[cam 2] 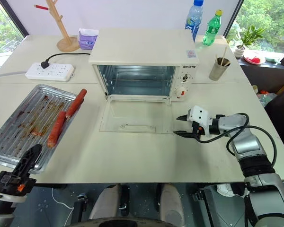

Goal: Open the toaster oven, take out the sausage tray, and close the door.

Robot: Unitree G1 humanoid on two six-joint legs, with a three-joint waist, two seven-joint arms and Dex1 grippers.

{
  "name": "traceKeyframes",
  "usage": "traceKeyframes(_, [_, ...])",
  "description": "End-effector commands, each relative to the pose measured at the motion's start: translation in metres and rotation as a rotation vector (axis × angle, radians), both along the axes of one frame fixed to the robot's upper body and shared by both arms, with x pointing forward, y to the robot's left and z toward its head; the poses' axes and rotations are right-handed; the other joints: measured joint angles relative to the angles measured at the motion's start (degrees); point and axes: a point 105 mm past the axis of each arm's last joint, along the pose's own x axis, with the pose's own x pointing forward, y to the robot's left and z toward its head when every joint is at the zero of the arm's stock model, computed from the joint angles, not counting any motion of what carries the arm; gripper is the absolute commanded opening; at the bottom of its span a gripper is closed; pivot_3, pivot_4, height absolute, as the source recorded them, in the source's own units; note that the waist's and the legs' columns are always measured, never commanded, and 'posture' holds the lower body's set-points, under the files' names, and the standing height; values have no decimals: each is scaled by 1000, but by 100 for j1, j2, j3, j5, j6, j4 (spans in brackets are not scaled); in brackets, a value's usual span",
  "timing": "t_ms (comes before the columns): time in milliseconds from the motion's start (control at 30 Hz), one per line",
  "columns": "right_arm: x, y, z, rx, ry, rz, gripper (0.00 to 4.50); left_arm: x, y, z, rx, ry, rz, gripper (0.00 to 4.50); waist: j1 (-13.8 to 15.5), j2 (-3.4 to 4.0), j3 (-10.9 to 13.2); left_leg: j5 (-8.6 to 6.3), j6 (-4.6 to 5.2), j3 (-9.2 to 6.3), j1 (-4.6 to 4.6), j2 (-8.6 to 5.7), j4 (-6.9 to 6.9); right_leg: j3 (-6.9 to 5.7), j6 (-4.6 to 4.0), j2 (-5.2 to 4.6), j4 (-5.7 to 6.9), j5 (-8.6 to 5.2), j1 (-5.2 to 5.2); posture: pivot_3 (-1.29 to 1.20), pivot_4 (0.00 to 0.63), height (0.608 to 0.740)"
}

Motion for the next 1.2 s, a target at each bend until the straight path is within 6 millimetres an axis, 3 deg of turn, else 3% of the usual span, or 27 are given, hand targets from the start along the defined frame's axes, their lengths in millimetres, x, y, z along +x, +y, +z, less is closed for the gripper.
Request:
traceKeyframes(33, [6,9,7,16,-36,14,3057,-2,4,9,10,-37,18,0,-4,-2,-1,0,0,0,0,0,0,0,0,0,0,0,0,0,150,722])
traceKeyframes(167, [10,24,19,93,-29,20,3057,0,6,9,15,-31,17,0,-4,-1,-1,0,0,0,0,1,0,0,0,1,0,0,0,0,150,722])
traceKeyframes(267, [15,33,50,210,-30,6,3057,2,8,8,22,-26,8,0,-3,0,0,0,0,0,-1,2,0,0,0,0,1,0,-3,0,150,722])
traceKeyframes(433, [29,32,99,362,-46,-76,3057,5,10,6,34,-9,-18,0,-29,3,4,0,0,4,-5,4,0,0,-3,-1,1,3,-10,0,150,722])
traceKeyframes(733, [-9,28,79,254,-17,4,3057,11,2,2,57,31,-148,0,9,1,2,-4,2,2,-9,7,-5,-4,-5,-8,-4,0,-8,0,150,722])
traceKeyframes(900, [-25,22,80,204,-21,52,3057,14,-7,-3,75,76,-268,0,-20,4,4,-4,1,5,-7,8,-4,-3,-5,-3,-1,1,-14,0,150,722])
traceKeyframes(1200, [-54,9,92,181,0,10,3057,42,-25,3,115,76,-536,0,11,8,6,-4,0,4,-7,11,-9,-5,-7,-5,-1,0,-15,0,150,722])
